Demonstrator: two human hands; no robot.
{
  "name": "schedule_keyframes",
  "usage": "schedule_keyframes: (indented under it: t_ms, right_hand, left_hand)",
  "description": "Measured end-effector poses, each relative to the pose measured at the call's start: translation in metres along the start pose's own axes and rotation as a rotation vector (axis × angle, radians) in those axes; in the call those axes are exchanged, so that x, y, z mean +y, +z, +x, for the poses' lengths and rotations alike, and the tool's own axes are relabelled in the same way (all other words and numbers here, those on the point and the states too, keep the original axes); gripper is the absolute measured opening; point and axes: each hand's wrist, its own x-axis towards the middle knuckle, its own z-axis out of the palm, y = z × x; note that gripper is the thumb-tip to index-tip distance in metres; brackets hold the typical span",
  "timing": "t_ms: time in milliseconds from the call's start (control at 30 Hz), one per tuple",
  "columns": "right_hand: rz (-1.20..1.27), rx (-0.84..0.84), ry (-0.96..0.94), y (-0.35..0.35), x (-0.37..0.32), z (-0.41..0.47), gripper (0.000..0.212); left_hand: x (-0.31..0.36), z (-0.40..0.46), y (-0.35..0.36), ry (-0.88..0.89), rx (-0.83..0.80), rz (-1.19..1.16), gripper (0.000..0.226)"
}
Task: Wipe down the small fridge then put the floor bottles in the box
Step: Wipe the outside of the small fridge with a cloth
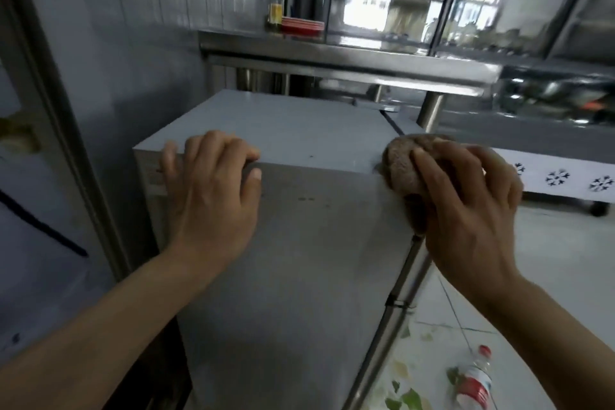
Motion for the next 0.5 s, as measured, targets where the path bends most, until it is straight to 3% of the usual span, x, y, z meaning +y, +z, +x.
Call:
schedule_keyframes:
  t_ms: [233,400,500]
  right_hand:
    - [0.099,0.255,-0.030,0.050,-0.022,-0.055,0.037]
    - [0.034,0.073,-0.120,0.082,-0.036,-0.128,0.059]
    - [0.017,0.041,-0.180,0.073,-0.030,-0.121,0.054]
  left_hand:
    - [-0.010,-0.016,0.022,0.085,0.226,-0.006,0.026]
    - [-0.012,-0.025,0.025,0.116,0.221,-0.056,0.035]
    - [-0.024,-0.025,0.020,0.184,0.214,-0.063,0.041]
